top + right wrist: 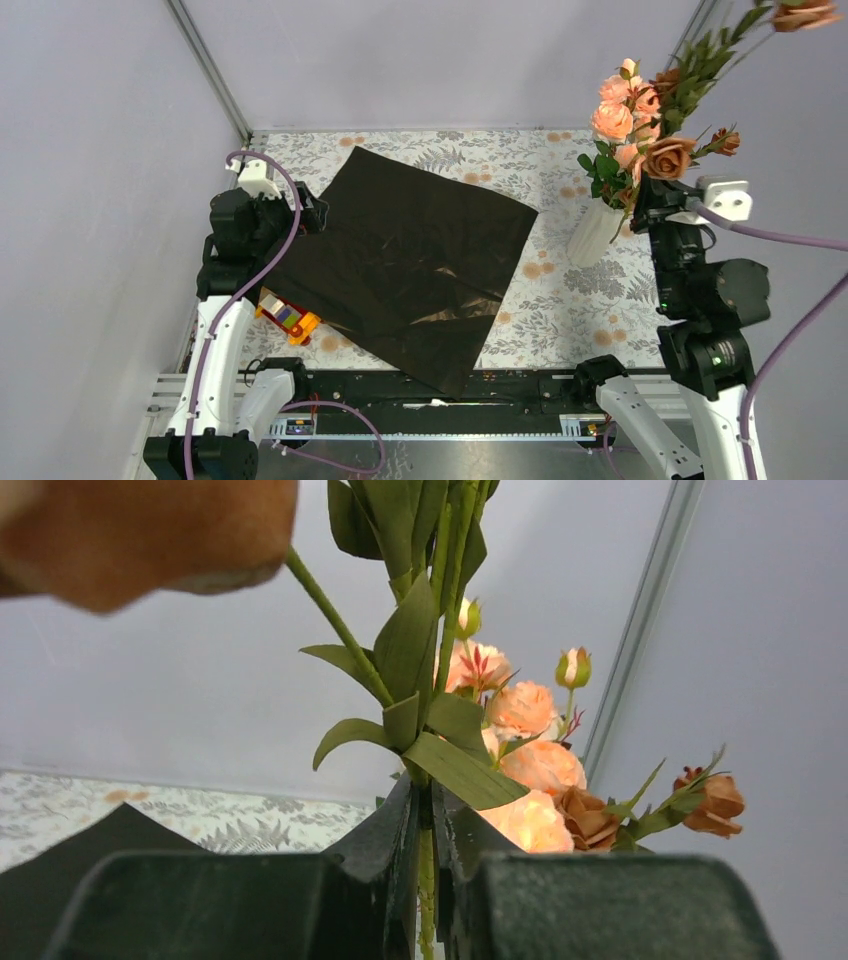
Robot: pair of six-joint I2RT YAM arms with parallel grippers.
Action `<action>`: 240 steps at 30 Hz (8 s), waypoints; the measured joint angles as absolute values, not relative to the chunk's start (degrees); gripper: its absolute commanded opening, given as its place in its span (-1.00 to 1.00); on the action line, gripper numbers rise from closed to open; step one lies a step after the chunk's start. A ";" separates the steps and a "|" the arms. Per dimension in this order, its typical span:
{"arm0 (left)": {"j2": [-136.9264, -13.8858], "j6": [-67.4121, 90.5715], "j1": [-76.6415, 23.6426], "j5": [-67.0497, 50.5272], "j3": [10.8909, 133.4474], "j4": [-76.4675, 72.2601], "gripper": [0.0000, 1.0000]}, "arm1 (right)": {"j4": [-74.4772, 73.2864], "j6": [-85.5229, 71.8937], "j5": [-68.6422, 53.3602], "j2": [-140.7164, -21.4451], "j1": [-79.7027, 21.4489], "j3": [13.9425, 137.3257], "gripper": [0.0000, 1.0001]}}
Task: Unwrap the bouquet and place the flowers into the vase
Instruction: Insert the fake flower into the vase, then reset both arms
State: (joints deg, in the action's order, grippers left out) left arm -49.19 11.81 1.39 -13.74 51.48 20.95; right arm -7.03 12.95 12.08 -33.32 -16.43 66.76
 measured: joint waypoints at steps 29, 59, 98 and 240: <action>-49.34 10.48 1.41 -12.95 50.59 20.93 0.98 | 11.99 30.41 5.10 -58.04 -16.12 62.11 -1.00; -50.11 9.91 1.39 -12.75 50.11 20.93 0.98 | 17.30 25.61 7.94 -55.96 -8.84 52.95 -1.00; -49.98 9.89 1.39 -13.04 50.00 20.93 0.98 | 16.73 15.62 10.52 -50.30 -8.40 48.18 -0.92; -43.00 13.96 -1.15 -6.31 47.75 21.37 0.98 | -25.87 -7.62 -8.05 -35.99 -9.96 54.11 0.99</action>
State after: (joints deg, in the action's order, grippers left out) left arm -43.00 13.96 -1.15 -6.31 47.75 21.37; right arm -25.87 -7.62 -8.05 -35.99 -9.96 54.11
